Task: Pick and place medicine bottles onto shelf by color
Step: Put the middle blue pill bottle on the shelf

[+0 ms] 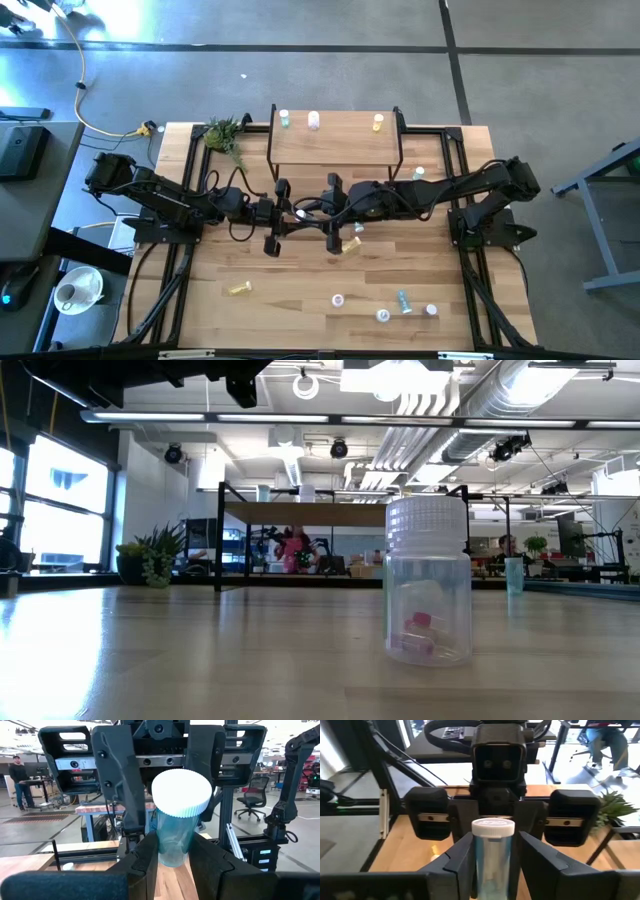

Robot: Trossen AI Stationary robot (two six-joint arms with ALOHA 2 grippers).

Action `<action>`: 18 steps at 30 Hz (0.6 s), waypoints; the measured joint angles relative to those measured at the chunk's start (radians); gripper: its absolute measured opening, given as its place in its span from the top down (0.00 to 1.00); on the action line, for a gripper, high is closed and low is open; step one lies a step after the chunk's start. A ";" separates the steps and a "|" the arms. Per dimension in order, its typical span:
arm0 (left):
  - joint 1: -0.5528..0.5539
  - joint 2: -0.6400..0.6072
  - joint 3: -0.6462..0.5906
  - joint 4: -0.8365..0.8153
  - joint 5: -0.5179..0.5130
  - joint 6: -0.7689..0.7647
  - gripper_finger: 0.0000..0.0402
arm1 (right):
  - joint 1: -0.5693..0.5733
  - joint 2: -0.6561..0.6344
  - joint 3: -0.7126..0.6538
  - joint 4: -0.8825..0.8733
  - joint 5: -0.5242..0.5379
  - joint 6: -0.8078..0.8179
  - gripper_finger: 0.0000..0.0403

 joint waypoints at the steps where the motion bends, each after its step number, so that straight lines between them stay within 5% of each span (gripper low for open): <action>1: 0.000 0.000 0.000 -0.002 -0.001 0.000 0.79 | 0.000 0.000 0.000 -0.004 0.013 -0.001 0.64; 18: 0.000 0.000 0.000 -0.163 -0.073 0.027 0.79 | -0.002 -0.078 0.000 -0.090 0.107 -0.007 0.49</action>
